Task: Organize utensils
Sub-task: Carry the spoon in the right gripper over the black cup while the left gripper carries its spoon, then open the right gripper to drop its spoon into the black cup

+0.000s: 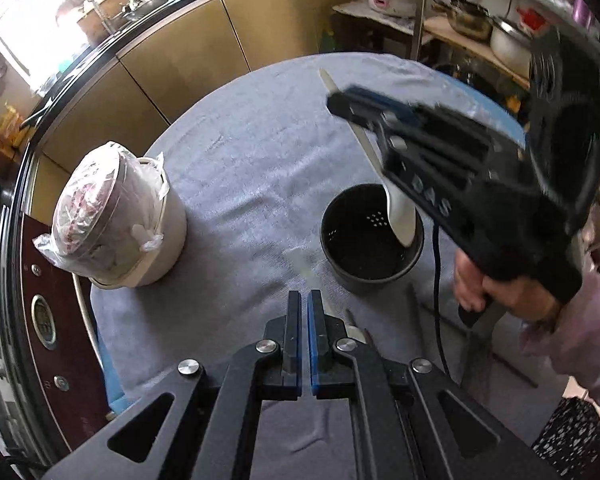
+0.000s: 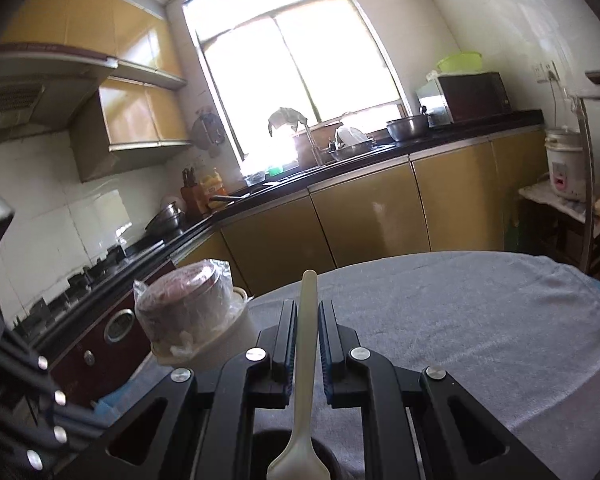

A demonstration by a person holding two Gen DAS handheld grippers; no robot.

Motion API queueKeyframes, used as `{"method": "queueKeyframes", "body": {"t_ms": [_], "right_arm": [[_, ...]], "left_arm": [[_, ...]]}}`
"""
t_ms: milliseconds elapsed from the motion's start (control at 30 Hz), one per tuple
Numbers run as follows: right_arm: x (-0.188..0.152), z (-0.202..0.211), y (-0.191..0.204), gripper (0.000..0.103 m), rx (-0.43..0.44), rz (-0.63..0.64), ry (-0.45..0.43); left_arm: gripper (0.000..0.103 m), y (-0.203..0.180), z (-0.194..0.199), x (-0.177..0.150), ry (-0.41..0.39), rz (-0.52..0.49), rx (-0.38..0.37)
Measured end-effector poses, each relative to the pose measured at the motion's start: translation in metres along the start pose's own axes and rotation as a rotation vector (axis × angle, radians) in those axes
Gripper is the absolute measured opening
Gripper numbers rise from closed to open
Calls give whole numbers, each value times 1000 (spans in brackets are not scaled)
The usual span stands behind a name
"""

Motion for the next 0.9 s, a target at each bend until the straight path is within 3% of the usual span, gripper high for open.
{"method": "queueKeyframes", "body": {"t_ms": [267,300,367,433,567,667,733,800,900], "right_arm": [[-10,14,1,12,-1,16,-1],[-8,13,1,12,0,5,1],[-6,11,3,12,1,-12,11],[-7,13,7,12,12,5,24],[-20,25,11,13,20,52,68],[-28,39,1,13,28,16,107],[-29,48,-6,19,29,-16,116],[-29,62,-16,35,34,-66,119],[-27,91,-32,36,35,-117,81]], "left_arm": [[8,15,1,-41,-38,154,-62],[11,14,-3,-47,-35,171,-77],[36,9,-13,-61,-25,200,-110],[43,1,-25,-72,-27,212,-139],[44,-14,-59,-88,-10,252,-213],[44,-21,-78,-93,-15,281,-227],[44,-25,-83,-92,-41,294,-236],[44,-27,-88,-90,-61,315,-243],[44,-28,-98,-85,-63,343,-248]]}}
Point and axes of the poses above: each gripper's, at about its wrist camera, not at the fingertips, and z roughly against the way its jaws point, y to its left, x to its top, the point moved 1 cm from there along -z, roughly the way its jaws point, and after that the axes turned 11 degrees about -z, right-handed, at the moved point
